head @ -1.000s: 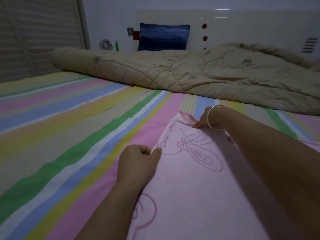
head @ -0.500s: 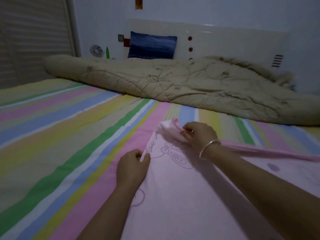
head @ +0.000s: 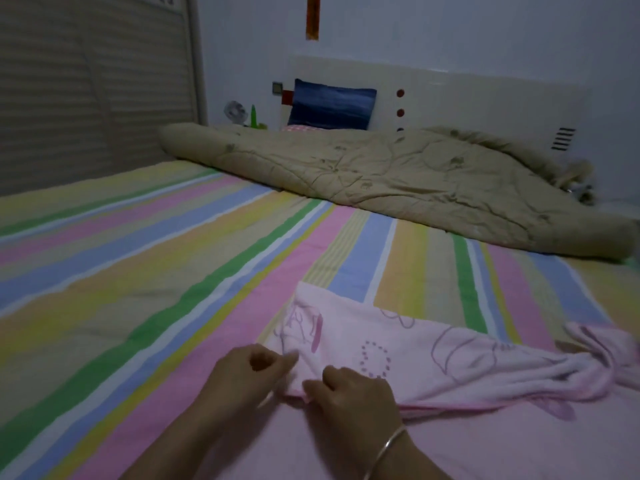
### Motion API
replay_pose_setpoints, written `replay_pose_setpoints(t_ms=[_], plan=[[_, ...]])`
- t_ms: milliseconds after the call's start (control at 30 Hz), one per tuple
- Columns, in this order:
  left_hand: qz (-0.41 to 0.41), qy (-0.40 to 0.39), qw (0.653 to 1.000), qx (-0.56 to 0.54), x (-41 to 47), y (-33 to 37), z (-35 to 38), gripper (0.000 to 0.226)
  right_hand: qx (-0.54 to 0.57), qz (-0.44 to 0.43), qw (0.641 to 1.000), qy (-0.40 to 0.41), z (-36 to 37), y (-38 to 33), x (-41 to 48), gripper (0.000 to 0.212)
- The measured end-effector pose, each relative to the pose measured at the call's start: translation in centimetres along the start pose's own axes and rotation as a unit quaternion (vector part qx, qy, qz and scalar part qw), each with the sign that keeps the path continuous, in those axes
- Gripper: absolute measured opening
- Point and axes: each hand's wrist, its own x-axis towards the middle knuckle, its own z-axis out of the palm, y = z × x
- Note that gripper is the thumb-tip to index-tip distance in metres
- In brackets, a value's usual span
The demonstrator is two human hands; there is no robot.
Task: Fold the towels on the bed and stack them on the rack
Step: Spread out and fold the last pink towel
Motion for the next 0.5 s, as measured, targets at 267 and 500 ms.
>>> replay_pose_setpoints(t_ms=[267,500], plan=[[0.112,0.147,0.967,0.173,-3.3,-0.4,2.8,0.01,-0.078,0.068,0.992,-0.065,-1.7,0.8,-3.3,0.039],[0.083,0.304,0.94,0.129,-3.7,0.2,3.6,0.009,-0.109,0.09,0.987,-0.081,-2.6,5.4,-7.8,0.037]])
